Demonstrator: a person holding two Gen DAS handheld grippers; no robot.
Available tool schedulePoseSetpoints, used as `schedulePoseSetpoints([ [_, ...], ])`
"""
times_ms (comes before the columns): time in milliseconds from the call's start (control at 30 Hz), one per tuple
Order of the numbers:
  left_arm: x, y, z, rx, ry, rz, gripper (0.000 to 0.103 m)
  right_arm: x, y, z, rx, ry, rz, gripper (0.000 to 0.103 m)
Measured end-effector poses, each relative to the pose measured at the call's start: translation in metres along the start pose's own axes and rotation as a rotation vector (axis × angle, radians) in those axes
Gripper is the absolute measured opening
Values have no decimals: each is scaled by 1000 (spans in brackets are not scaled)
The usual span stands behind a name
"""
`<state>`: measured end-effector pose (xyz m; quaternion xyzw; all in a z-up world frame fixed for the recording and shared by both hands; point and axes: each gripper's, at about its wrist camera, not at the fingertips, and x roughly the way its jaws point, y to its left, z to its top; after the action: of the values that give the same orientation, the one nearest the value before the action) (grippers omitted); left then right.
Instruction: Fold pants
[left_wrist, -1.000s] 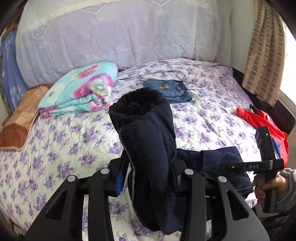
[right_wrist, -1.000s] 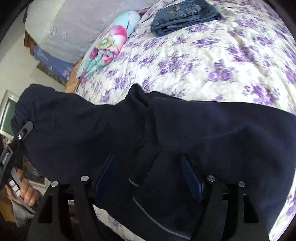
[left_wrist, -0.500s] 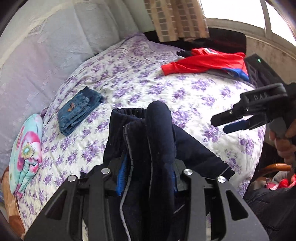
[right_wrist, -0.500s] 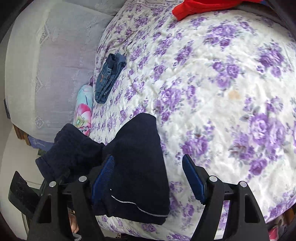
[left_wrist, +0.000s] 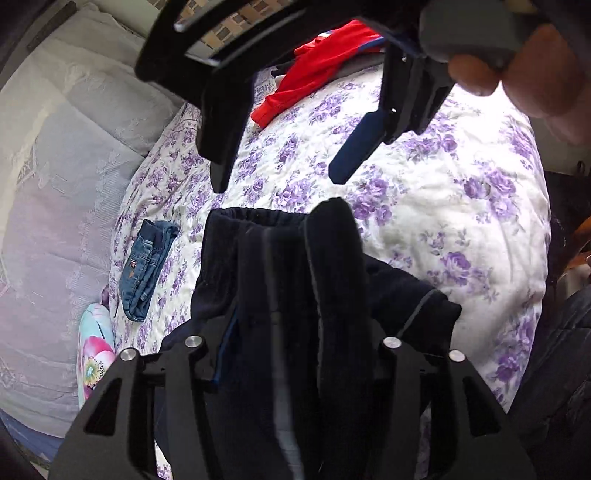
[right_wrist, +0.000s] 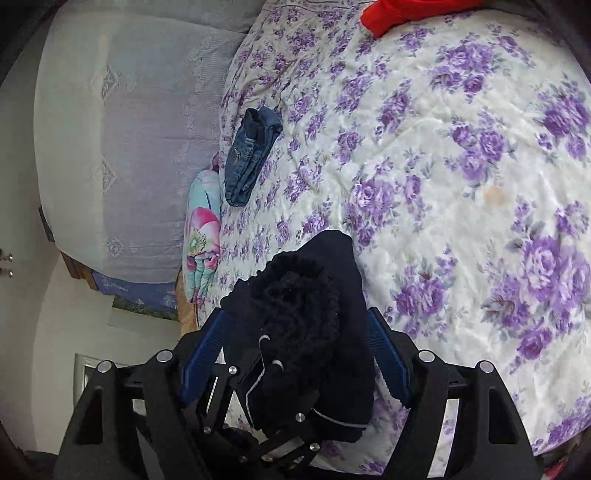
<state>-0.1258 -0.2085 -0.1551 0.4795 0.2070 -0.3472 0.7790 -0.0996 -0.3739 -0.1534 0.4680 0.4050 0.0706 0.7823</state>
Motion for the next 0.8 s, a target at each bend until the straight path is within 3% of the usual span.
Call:
schedulePoseSetpoints([
  [67, -4, 17, -5, -79, 10, -23, 78, 3, 15, 3, -91, -11, -51, 77],
  [233, -17, 48, -18, -214, 24, -126, 79, 12, 37, 6, -231, 20, -120, 77],
  [333, -28, 48, -22, -207, 1, -174, 79, 24, 39, 7, -260, 55, -169, 77],
  [500, -36, 38, -18, -187, -38, -337, 79, 51, 15, 19, -261, 57, -329, 77],
  [567, -25, 28, -14, -174, -3, -437, 79, 53, 1, 25, -216, 36, -328, 77],
  [633, -18, 11, -13, -142, 23, -490, 79, 53, -3, 27, -201, 34, -323, 76],
  [800, -16, 0, -17, -120, 26, -508, 82, 33, 10, 19, -234, -2, -320, 74],
])
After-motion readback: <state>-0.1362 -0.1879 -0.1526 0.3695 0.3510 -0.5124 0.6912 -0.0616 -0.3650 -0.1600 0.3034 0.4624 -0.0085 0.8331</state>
